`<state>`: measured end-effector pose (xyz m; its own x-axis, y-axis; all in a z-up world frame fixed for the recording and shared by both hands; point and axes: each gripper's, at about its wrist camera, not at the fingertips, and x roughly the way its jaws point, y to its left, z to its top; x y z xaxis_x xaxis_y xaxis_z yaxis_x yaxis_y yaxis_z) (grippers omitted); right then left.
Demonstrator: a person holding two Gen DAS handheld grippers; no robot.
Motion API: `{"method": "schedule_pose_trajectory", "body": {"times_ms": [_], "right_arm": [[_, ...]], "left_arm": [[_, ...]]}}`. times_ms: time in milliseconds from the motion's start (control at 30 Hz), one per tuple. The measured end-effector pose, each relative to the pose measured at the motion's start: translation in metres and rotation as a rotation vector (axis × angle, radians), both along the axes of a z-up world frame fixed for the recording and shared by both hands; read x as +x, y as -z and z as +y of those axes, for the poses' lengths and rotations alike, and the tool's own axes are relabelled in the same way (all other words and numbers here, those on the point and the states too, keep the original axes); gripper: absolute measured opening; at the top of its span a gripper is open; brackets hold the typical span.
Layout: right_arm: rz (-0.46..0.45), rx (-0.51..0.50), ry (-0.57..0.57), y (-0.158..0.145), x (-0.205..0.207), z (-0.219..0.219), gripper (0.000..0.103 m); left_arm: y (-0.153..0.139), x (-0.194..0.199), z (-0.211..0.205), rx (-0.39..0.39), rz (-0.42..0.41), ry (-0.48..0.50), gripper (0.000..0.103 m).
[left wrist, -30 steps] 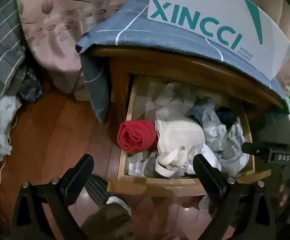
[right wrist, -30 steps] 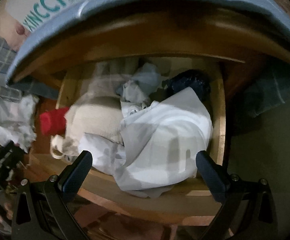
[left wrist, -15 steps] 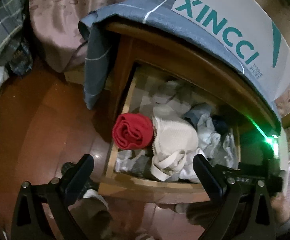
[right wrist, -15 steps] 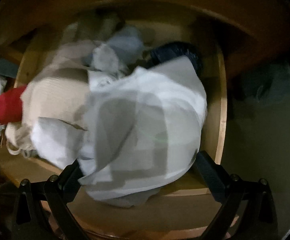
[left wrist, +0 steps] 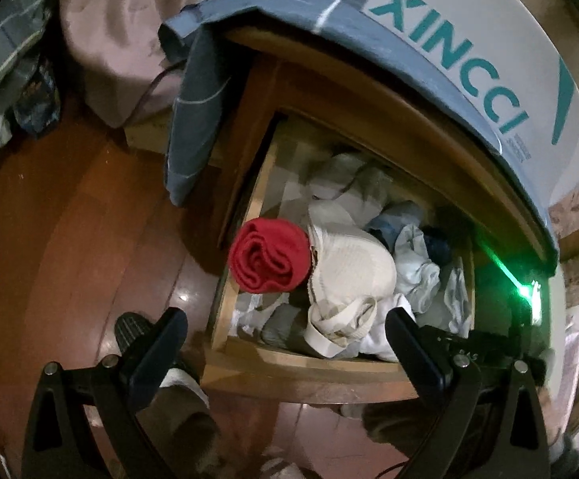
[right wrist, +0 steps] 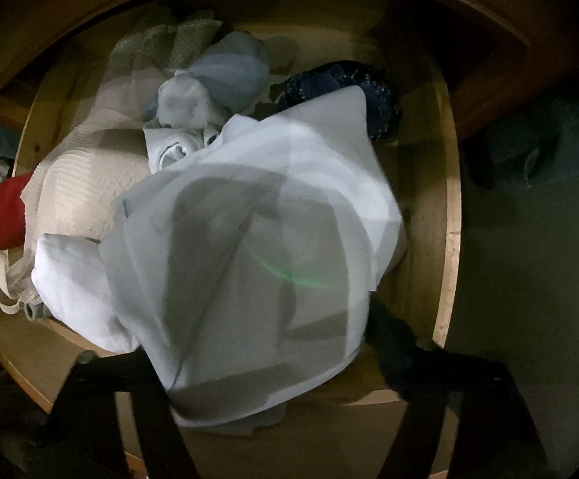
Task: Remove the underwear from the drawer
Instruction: 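Close the left tool on the red underwear while the right tool grips the white cloth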
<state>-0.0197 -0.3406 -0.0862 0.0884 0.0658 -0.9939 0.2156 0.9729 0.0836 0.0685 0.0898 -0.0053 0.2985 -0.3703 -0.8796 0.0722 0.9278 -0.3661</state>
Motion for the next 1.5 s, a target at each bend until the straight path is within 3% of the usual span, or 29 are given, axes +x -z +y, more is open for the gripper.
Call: {"method": "schedule_pose_trajectory", "body": {"times_ms": [67,167,267,467,733,1067,1100,1167,1233,1500], "right_arm": [[-0.017,0.046,0.022,0.002,-0.004,-0.005,0.044],[-0.04,0.082,0.044,0.0,-0.008,-0.013,0.037],[-0.066,0.111,0.067,-0.003,-0.011,-0.022,0.03],[-0.076,0.173,0.09,-0.008,-0.014,-0.036,0.029],[-0.078,0.196,0.079,-0.015,-0.025,-0.028,0.029],[-0.068,0.219,0.087,-0.013,-0.026,-0.03,0.034],[-0.067,0.221,0.088,-0.014,-0.026,-0.03,0.035],[-0.066,0.22,0.085,-0.015,-0.025,-0.03,0.035],[-0.066,0.22,0.083,-0.016,-0.026,-0.031,0.035],[-0.064,0.22,0.083,-0.014,-0.024,-0.028,0.037]], "left_arm": [[0.002,0.003,0.007,-0.042,0.022,-0.027,0.102],[0.004,0.006,0.017,-0.066,0.038,-0.083,0.102],[0.005,0.009,0.017,-0.036,0.046,-0.088,0.102],[-0.001,0.018,-0.002,0.086,0.014,-0.014,0.102],[0.005,0.039,-0.023,0.13,0.034,0.04,0.102],[0.036,0.061,-0.04,0.189,0.103,0.113,0.102],[0.037,0.062,-0.041,0.189,0.106,0.115,0.1],[0.039,0.064,-0.045,0.192,0.118,0.14,0.061],[0.044,0.066,-0.044,0.202,0.145,0.132,0.048],[0.044,0.068,-0.044,0.182,0.155,0.101,0.047]]}}
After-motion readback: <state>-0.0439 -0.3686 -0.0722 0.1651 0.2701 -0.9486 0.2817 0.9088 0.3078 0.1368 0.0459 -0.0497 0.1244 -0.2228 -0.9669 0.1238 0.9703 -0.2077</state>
